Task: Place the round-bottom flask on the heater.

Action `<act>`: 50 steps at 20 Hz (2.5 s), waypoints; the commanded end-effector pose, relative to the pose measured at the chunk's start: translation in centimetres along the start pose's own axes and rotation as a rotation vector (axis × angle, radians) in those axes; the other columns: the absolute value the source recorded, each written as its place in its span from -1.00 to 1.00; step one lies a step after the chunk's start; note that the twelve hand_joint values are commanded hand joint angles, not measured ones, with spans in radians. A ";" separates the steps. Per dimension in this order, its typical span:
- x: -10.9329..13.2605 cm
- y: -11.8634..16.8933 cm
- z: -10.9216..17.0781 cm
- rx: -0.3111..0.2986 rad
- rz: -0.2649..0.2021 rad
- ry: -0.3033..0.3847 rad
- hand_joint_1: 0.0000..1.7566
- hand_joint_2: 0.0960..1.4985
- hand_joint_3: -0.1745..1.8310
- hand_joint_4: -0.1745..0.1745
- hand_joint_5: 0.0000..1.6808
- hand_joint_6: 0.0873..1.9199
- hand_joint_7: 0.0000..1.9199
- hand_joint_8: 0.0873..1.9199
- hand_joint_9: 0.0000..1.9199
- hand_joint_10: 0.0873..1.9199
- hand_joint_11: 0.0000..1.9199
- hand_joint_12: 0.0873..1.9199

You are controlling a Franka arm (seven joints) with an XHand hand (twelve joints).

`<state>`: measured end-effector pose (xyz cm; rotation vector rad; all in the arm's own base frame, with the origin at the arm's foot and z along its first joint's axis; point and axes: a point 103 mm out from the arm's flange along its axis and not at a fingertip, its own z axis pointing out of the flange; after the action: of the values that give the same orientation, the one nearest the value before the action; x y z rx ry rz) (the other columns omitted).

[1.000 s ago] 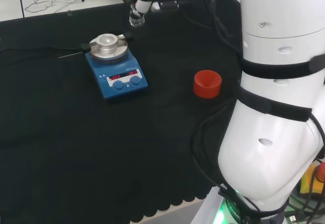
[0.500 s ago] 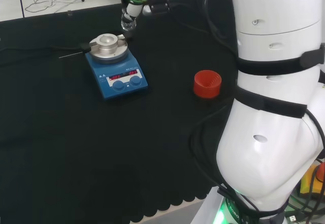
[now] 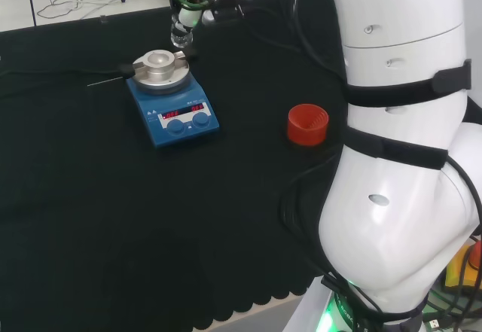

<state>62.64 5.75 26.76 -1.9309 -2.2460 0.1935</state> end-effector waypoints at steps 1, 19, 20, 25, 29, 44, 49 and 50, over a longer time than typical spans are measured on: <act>0.5 1.5 0.6 0.011 -0.011 -0.008 0.26 -0.24 -0.01 0.82 0.39 -0.08 -0.54 -0.32 -0.36 -0.41 -0.72 0.40; 2.5 4.6 1.5 0.024 -0.064 -0.025 0.27 -0.25 -0.01 0.80 0.39 -0.08 -0.53 -0.32 -0.35 -0.41 -0.72 0.40; 2.5 4.6 1.6 0.026 -0.064 -0.026 0.27 -0.25 -0.01 0.80 0.39 -0.08 -0.53 -0.32 -0.35 -0.41 -0.72 0.40; 2.8 4.9 1.9 0.036 -0.070 -0.030 0.27 -0.25 -0.01 0.80 0.39 -0.08 -0.53 -0.32 -0.35 -0.41 -0.71 0.40; 3.0 5.2 2.1 0.043 -0.074 -0.031 0.27 -0.25 -0.01 0.80 0.39 -0.08 -0.53 -0.32 -0.35 -0.41 -0.71 0.40; 3.6 6.0 3.1 0.072 -0.070 -0.051 0.27 -0.25 -0.01 0.80 0.39 -0.08 -0.53 -0.32 -0.35 -0.41 -0.71 0.40; 3.6 6.9 4.0 0.084 -0.073 -0.042 0.27 -0.25 -0.01 0.80 0.39 -0.08 -0.53 -0.32 -0.35 -0.41 -0.71 0.40; 3.5 7.1 4.1 0.082 -0.075 -0.041 0.27 -0.25 -0.01 0.80 0.39 -0.08 -0.53 -0.32 -0.35 -0.41 -0.71 0.40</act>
<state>67.62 10.34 22.42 -1.8243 -2.2995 0.3101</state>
